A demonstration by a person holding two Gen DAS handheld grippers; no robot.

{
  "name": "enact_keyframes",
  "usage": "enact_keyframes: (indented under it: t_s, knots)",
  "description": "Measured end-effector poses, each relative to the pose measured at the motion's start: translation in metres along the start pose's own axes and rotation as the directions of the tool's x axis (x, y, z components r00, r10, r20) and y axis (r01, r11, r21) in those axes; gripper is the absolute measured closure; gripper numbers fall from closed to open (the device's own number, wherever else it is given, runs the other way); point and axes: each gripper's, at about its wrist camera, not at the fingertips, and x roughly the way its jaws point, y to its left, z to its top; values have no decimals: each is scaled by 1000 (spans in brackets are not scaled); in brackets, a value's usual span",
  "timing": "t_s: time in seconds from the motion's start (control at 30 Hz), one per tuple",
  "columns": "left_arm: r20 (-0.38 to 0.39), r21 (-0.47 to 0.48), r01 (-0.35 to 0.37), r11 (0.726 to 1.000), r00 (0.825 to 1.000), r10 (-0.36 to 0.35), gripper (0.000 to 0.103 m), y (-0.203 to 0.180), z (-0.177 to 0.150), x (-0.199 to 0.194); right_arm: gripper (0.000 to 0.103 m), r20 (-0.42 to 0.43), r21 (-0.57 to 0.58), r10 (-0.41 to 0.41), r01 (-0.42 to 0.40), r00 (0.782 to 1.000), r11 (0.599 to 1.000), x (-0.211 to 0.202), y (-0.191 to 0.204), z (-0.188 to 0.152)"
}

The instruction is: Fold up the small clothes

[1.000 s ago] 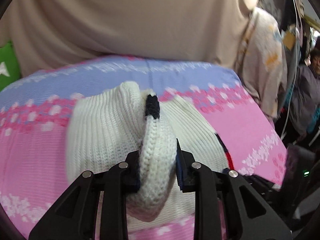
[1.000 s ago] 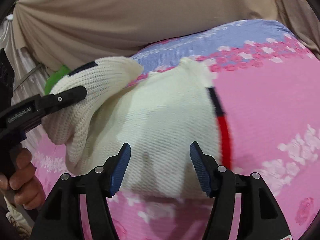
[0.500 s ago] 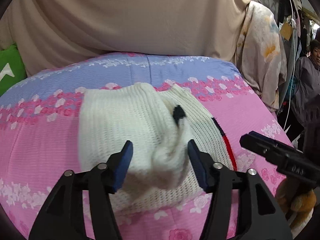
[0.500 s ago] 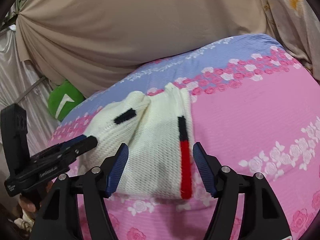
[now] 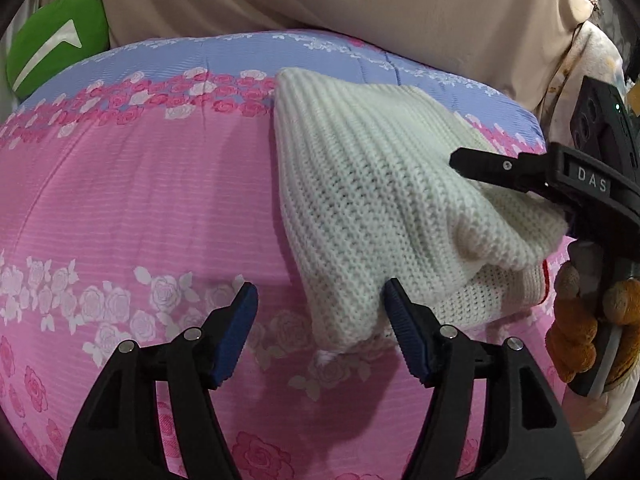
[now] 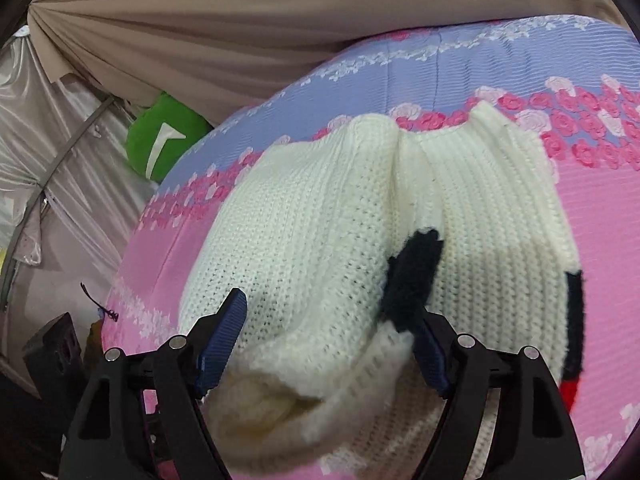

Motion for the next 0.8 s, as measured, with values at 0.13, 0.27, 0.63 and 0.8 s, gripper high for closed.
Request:
enact_keyframes:
  t_s: [0.13,0.27,0.63,0.8]
  knots:
    - [-22,-9,7,1000,1000,-7,38,0,-1,9,79,156,-41,144,-139,977,989,-57,8,-2]
    - [-38,16,98,995,995,-97,38,-12,-2,4,80,220,-20,8,-3,975,1000,-85,-21,-30]
    - [122,80,47,996,991,-57,40,-50,42,-27,64,220,120,-100,74,970,990,-90,-64,-50]
    - [53,68,18,998,998,-22,40,-57,48,7,46,266,51,-93,82,959,995,-109,-55,-25]
